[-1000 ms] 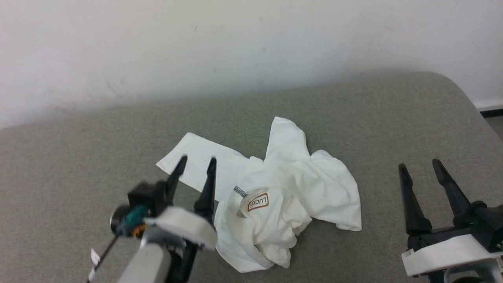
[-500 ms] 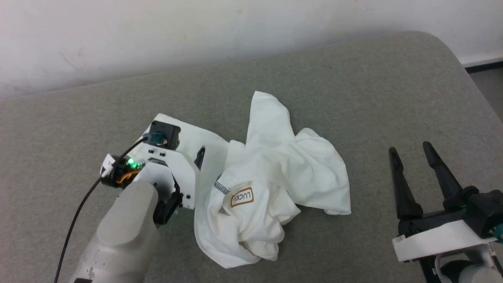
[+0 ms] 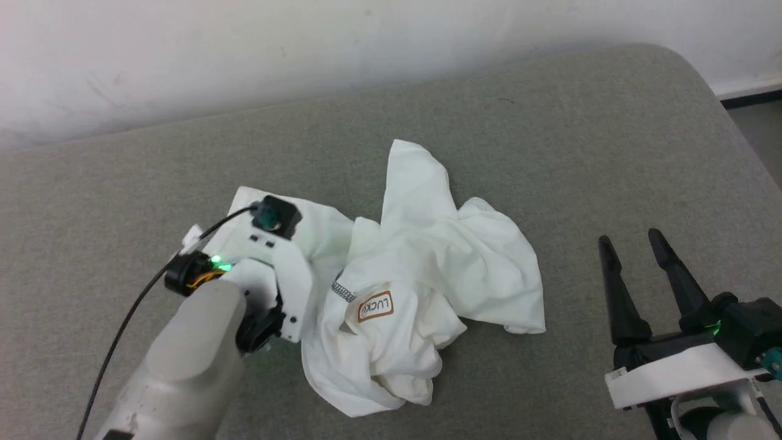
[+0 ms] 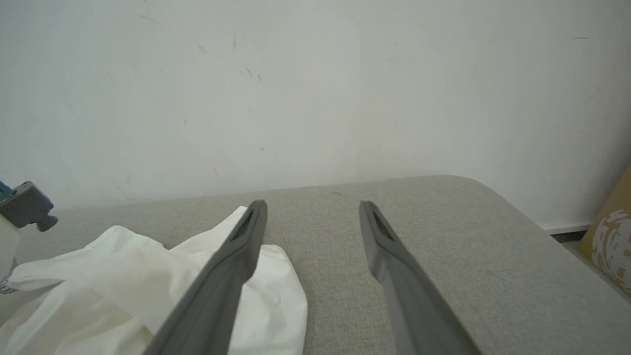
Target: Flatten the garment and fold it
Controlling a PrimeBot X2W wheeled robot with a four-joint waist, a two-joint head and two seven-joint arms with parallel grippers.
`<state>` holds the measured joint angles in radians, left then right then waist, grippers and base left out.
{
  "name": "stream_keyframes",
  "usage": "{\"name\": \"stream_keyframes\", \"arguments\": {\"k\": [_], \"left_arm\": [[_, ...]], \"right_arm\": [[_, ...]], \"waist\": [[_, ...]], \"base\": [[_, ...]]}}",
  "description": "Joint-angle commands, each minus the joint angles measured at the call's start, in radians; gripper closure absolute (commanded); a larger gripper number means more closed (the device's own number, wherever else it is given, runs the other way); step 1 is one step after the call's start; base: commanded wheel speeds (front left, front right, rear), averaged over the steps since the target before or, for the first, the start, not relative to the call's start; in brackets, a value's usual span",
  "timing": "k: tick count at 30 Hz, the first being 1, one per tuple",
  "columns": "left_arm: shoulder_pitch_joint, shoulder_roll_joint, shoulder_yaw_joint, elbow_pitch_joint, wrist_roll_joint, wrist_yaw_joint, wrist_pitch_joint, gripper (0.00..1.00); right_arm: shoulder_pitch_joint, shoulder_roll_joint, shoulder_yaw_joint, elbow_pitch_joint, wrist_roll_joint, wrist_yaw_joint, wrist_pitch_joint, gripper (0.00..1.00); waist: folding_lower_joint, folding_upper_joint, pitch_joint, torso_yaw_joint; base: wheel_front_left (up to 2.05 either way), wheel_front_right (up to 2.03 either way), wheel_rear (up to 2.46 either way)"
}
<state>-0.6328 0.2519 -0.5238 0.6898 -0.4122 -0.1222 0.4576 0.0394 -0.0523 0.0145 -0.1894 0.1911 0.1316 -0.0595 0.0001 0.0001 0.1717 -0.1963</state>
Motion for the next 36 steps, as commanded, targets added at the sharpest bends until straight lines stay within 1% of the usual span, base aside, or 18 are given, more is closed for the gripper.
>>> {"name": "stream_keyframes", "arguments": {"k": [1,2,4,8,11,13,15,17,19,21,24,26,28,29,30,31,33,36], "left_arm": [[0.054,0.036,0.014,-0.027,0.000,0.016,-0.046,1.00],[0.054,0.036,0.014,-0.027,0.000,0.016,-0.046,1.00],[0.069,0.062,0.060,-0.103,-0.015,0.052,-0.104,1.00],[0.145,0.156,0.167,-0.308,-0.039,0.147,-0.156,1.00],[0.266,0.229,0.255,-0.490,-0.058,0.239,-0.145,1.00],[0.374,0.273,0.325,-0.605,-0.072,0.314,-0.132,1.00],[0.495,0.296,0.401,-0.701,-0.096,0.388,-0.121,1.00],[0.616,0.313,0.479,-0.766,-0.111,0.456,-0.121,1.00],[0.727,0.324,0.559,-0.803,-0.124,0.508,-0.132,1.00],[0.823,0.328,0.631,-0.814,-0.142,0.542,-0.144,1.00],[0.928,0.307,0.699,-0.815,-0.174,0.563,-0.161,1.00],[0.963,0.282,0.709,-0.790,-0.198,0.552,-0.177,1.00],[0.974,0.247,0.699,-0.756,-0.227,0.522,-0.198,1.00],[0.967,0.230,0.694,-0.745,-0.238,0.509,-0.217,0.88],[0.957,0.213,0.686,-0.735,-0.245,0.494,-0.239,0.04],[0.947,0.199,0.675,-0.730,-0.248,0.479,-0.262,0.00],[0.921,0.176,0.658,-0.727,-0.244,0.449,-0.323,0.00],[0.881,0.159,0.628,-0.740,-0.201,0.410,-0.442,0.00]], "right_arm": [[-0.009,0.002,-0.004,0.007,0.002,-0.001,-0.008,0.00],[-0.009,0.002,-0.004,0.007,0.002,-0.001,-0.008,0.00],[0.001,0.002,-0.013,0.012,-0.001,-0.001,-0.006,0.00],[0.022,0.002,-0.023,0.013,-0.006,-0.001,0.002,0.00],[0.037,0.002,-0.026,0.010,-0.007,-0.001,0.007,0.00],[0.045,0.002,-0.026,0.006,-0.008,-0.001,0.011,0.00],[0.052,0.002,-0.029,0.001,-0.007,-0.001,0.013,0.00],[0.059,0.002,-0.031,-0.005,-0.008,-0.001,0.015,0.00],[0.067,0.002,-0.035,-0.010,-0.008,-0.001,0.019,0.00],[0.076,0.002,-0.040,-0.016,-0.010,-0.001,0.024,0.00],[0.087,0.002,-0.046,-0.023,-0.014,-0.001,0.032,0.00],[0.091,0.002,-0.046,-0.027,-0.016,-0.001,0.038,0.00],[0.092,0.002,-0.043,-0.030,-0.019,-0.001,0.045,0.00],[0.092,0.002,-0.042,-0.032,-0.020,-0.001,0.047,0.00],[0.091,0.002,-0.041,-0.035,-0.021,-0.001,0.050,0.00],[0.091,0.002,-0.040,-0.036,-0.022,-0.001,0.053,0.00],[0.093,0.002,-0.037,-0.041,-0.024,-0.001,0.058,0.00],[0.095,0.002,-0.035,-0.047,-0.026,-0.001,0.063,0.00]], "waist": [[-0.0001,-0.0001,-0.022,0.019],[-0.0001,-0.0001,-0.022,0.019],[-0.0001,-0.0001,-0.037,0.034],[-0.0001,-0.0001,-0.067,0.067],[-0.0001,-0.0001,-0.084,0.086],[-0.0001,-0.0001,-0.091,0.096],[-0.0001,-0.0001,-0.096,0.104],[-0.0001,-0.0001,-0.099,0.111],[-0.0001,-0.0001,-0.103,0.119],[-0.0001,-0.0001,-0.108,0.127],[-0.0001,-0.0001,-0.116,0.137],[-0.0001,-0.0001,-0.119,0.140],[-0.0001,-0.0001,-0.123,0.140],[-0.0001,-0.0001,-0.125,0.140],[-0.0001,-0.0001,-0.127,0.140],[-0.0001,-0.0001,-0.131,0.140],[-0.0001,-0.0001,-0.136,0.139],[-0.0001,-0.0001,-0.144,0.139]], "base": [[0.00,0.00,0.00],[0.00,0.00,0.00],[0.00,0.00,0.00],[0.00,0.00,0.00],[0.00,0.00,0.00],[0.00,0.00,0.00],[0.00,0.00,0.00],[0.00,0.00,0.00],[0.00,0.00,0.00],[0.00,0.00,0.00],[0.00,0.00,0.00],[0.00,0.00,0.00],[0.00,0.00,0.00],[0.00,0.00,0.00],[0.00,0.00,0.00],[0.00,0.00,0.00],[0.00,0.00,0.00],[0.00,0.00,0.00]]}}
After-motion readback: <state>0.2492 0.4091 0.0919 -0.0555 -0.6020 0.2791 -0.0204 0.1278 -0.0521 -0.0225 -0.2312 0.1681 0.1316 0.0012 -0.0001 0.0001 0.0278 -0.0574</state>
